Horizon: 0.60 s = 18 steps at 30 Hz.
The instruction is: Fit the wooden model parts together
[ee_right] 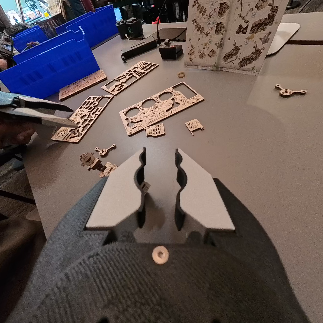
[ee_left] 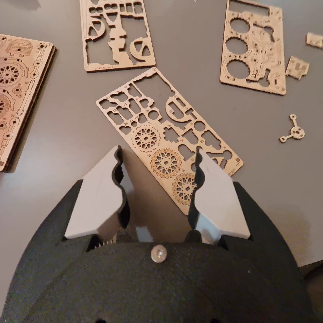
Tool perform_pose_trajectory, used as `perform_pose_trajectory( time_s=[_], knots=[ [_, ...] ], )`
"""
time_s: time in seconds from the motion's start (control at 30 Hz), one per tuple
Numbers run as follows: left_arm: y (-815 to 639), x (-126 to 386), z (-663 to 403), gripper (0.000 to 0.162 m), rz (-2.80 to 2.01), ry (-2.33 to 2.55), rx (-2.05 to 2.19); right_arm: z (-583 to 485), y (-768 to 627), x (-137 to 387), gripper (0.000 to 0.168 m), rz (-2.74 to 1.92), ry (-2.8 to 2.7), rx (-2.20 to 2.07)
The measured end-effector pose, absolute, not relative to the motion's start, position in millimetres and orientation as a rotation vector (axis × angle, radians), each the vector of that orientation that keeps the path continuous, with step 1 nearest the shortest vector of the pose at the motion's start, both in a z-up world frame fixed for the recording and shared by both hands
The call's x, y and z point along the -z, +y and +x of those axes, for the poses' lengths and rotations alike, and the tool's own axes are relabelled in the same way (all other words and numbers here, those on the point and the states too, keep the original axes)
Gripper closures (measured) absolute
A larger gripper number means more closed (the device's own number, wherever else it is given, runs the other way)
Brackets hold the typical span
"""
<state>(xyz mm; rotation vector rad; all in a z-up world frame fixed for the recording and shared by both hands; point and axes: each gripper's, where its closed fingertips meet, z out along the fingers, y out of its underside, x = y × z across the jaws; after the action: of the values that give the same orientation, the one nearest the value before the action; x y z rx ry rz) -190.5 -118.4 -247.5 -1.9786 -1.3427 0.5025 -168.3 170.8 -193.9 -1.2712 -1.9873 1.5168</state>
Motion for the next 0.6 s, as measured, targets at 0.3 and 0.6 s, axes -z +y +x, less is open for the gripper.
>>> perform_pose_trajectory(
  time_s=[0.3, 0.6],
  knots=[
    [-119.2, 247.5, -190.7, 0.088, -1.995, -1.339, -0.542, -168.1, 170.4, 193.7, 0.135, -1.267, -1.988, -1.516],
    [-122.9, 248.3, -191.9, 0.091, -1.955, -1.382, -0.498, -168.0, 170.5, 193.5, 0.135, -1.268, -1.988, -1.518]
  ],
)
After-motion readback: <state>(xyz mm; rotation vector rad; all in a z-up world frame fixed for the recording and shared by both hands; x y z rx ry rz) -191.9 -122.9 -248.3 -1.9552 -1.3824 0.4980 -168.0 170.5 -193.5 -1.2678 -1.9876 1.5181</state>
